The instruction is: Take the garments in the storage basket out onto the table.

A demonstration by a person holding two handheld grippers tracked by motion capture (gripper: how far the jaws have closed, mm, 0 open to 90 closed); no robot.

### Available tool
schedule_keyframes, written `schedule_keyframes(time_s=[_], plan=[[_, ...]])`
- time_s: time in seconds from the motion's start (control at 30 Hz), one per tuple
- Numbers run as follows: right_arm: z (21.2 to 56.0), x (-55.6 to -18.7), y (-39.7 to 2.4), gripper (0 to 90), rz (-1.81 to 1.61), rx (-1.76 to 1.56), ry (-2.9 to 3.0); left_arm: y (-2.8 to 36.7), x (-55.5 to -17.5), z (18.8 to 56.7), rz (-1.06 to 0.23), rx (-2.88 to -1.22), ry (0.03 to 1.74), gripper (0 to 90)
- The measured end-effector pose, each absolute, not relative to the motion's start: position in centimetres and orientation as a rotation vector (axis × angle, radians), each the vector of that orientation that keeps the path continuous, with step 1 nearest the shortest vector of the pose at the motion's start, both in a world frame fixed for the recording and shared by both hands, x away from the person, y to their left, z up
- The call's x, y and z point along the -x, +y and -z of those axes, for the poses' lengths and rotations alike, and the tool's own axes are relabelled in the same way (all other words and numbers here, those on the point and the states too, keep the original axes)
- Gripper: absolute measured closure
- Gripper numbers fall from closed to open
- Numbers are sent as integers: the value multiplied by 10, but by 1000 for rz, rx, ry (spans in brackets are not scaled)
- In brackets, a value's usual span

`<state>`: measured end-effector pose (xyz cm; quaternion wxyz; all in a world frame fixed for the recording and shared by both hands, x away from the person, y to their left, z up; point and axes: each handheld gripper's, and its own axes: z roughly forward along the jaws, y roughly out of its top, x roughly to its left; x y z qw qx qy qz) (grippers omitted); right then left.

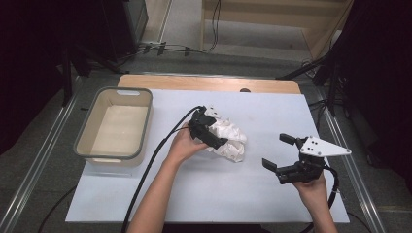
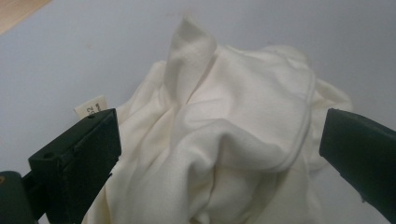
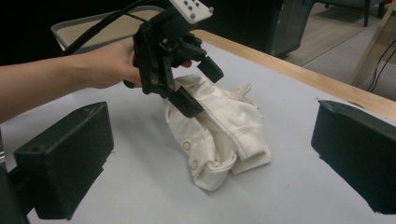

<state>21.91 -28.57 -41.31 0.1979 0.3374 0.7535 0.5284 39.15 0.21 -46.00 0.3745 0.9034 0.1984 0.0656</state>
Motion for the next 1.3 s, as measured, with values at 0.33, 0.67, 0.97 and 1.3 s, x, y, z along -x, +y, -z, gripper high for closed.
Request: schedule_keyframes(time_s=[0.33,0.67,0.97,1.3], plan=[[413,-220,-287,0,-1480,-950,2103,11,-382,451,-174,-2259,512,0],[414,-221,-288,0,-1479,-952,2100,26,-368,437,-225,-2184,513,0],[415,-221,-292,0,-1478,-960,2093,45,-358,423,-250,-2107,535,0],[415,-223,-294,0,-1484,-966,2085,62,-346,409,-268,-2012,560,0]])
